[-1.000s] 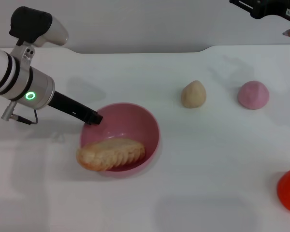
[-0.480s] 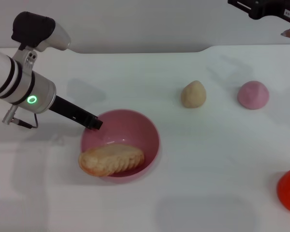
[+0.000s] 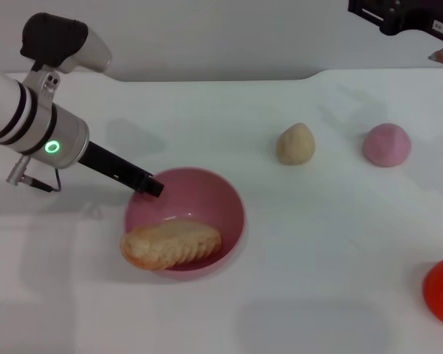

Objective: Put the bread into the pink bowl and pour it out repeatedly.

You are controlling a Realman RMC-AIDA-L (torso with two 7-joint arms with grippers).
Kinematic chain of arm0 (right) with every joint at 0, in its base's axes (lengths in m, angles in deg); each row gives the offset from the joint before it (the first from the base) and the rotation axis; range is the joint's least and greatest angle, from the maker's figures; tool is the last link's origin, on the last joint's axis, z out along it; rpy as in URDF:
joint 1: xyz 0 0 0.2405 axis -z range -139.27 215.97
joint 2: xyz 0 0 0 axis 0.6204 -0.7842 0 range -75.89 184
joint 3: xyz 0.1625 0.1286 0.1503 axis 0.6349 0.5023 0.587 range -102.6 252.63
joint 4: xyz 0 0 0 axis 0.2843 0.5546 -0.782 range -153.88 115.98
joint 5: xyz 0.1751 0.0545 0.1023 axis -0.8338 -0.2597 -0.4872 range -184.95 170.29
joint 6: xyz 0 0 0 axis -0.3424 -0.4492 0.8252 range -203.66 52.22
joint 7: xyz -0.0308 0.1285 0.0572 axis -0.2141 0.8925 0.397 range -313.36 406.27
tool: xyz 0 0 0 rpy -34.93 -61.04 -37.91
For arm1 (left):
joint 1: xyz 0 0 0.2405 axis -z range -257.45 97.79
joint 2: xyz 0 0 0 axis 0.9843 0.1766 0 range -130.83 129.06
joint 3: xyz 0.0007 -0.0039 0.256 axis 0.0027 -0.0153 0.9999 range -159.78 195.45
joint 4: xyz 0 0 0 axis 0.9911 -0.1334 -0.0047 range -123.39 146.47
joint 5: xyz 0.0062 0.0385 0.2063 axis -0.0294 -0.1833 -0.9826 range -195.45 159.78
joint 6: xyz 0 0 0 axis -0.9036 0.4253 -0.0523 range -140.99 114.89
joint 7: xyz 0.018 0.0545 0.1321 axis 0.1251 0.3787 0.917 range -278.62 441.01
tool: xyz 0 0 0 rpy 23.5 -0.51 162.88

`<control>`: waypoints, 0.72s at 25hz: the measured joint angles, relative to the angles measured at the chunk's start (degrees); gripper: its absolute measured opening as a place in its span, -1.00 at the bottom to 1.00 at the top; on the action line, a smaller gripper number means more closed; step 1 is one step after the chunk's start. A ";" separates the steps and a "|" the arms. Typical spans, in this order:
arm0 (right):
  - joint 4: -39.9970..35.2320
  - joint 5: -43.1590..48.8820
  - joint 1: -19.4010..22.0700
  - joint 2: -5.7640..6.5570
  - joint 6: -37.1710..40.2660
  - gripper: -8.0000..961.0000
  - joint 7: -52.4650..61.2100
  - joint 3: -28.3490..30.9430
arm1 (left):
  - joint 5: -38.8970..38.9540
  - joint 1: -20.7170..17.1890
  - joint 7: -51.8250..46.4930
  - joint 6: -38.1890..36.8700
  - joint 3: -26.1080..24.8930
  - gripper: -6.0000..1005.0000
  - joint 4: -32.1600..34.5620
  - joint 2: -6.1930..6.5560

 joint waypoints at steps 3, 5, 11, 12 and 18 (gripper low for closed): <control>0.80 -0.04 -0.14 0.04 -0.14 0.29 0.00 0.00 | 0.19 0.22 -0.43 -0.30 -0.36 -0.43 0.76 0.05; 1.16 -0.07 -0.18 0.09 -0.17 0.29 0.00 0.00 | 0.36 0.24 -0.64 -0.39 -0.65 -0.34 1.86 0.08; 2.10 -0.08 -0.28 0.14 -0.21 0.29 -0.01 0.38 | 1.16 -0.72 -0.46 -0.87 -3.58 -0.07 8.27 -0.15; 2.35 -0.08 -0.35 0.14 -0.23 0.29 0.00 0.54 | 1.72 -0.90 -0.15 -0.74 -4.01 -0.03 9.33 -0.15; 4.53 -0.08 -0.87 0.14 -0.23 0.29 -0.01 1.23 | 11.86 -4.07 6.23 3.89 -7.59 0.40 15.67 -0.17</control>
